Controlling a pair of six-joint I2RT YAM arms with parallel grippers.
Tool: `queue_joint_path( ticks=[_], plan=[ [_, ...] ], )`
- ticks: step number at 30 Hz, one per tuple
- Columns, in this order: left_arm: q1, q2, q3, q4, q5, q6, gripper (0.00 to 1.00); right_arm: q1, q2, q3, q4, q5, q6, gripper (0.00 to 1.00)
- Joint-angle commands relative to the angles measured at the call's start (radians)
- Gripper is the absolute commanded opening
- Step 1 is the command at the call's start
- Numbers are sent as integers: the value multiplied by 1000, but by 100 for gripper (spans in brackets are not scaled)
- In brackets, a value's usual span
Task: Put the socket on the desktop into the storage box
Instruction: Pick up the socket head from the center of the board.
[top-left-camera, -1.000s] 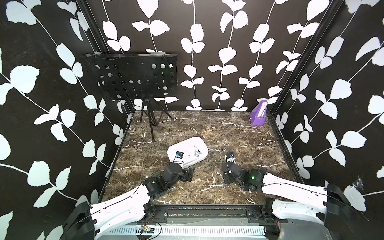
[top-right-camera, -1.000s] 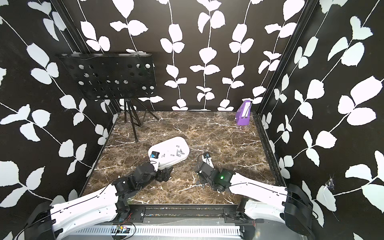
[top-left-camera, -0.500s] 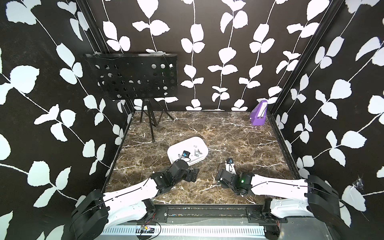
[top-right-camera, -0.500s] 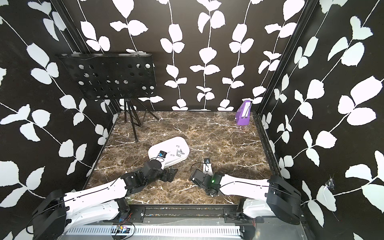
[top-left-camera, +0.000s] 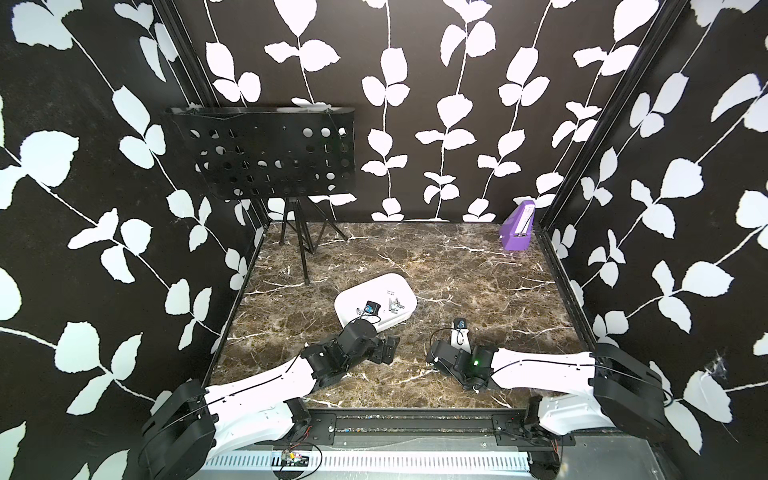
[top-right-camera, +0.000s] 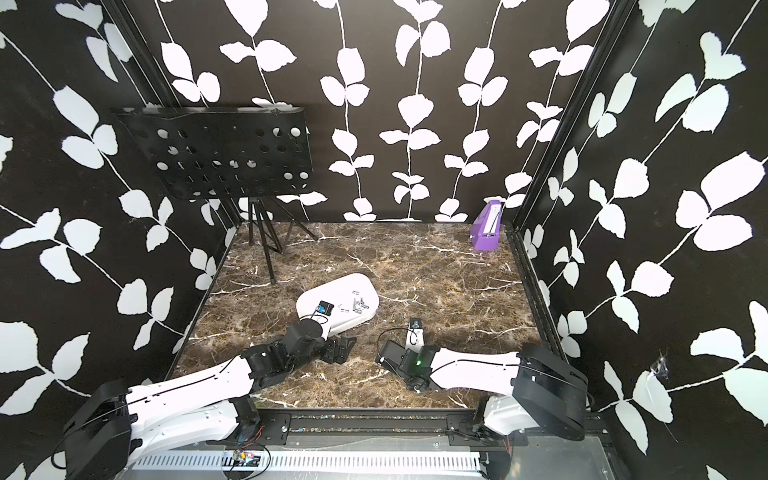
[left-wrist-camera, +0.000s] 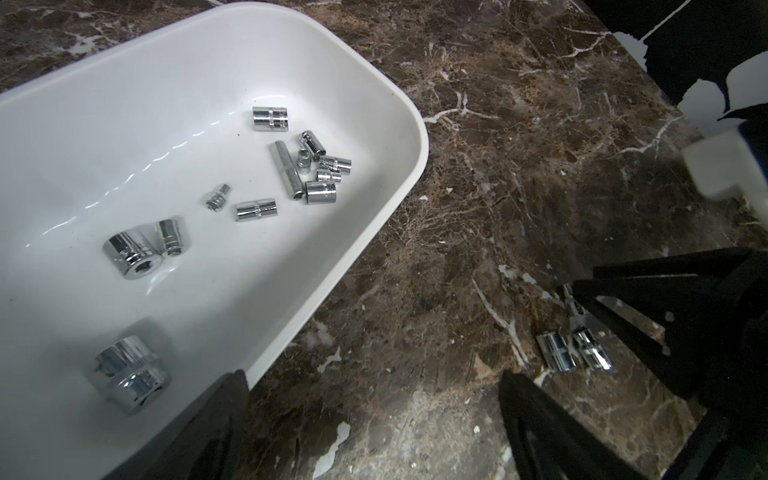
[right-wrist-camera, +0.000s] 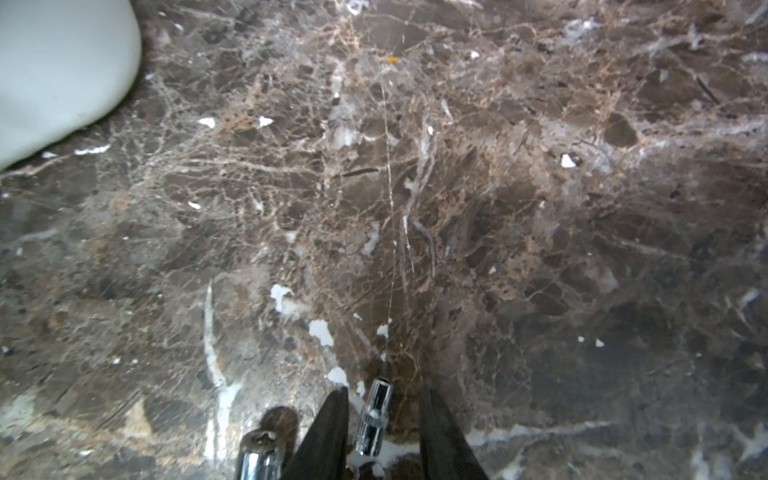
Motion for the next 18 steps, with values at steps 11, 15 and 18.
queue_joint_path(
  ticks=[11, 15, 18],
  plan=[
    [-6, -17, 11, 17, 6, -8, 95, 5, 88, 35, 39, 0, 26, 25],
    [-6, -16, 11, 18, 4, -10, 95, 5, 98, 26, 48, -11, 38, 22],
    [-6, -16, 11, 18, 2, -9, 95, 5, 98, 14, 56, -17, 47, 21]
  ],
)
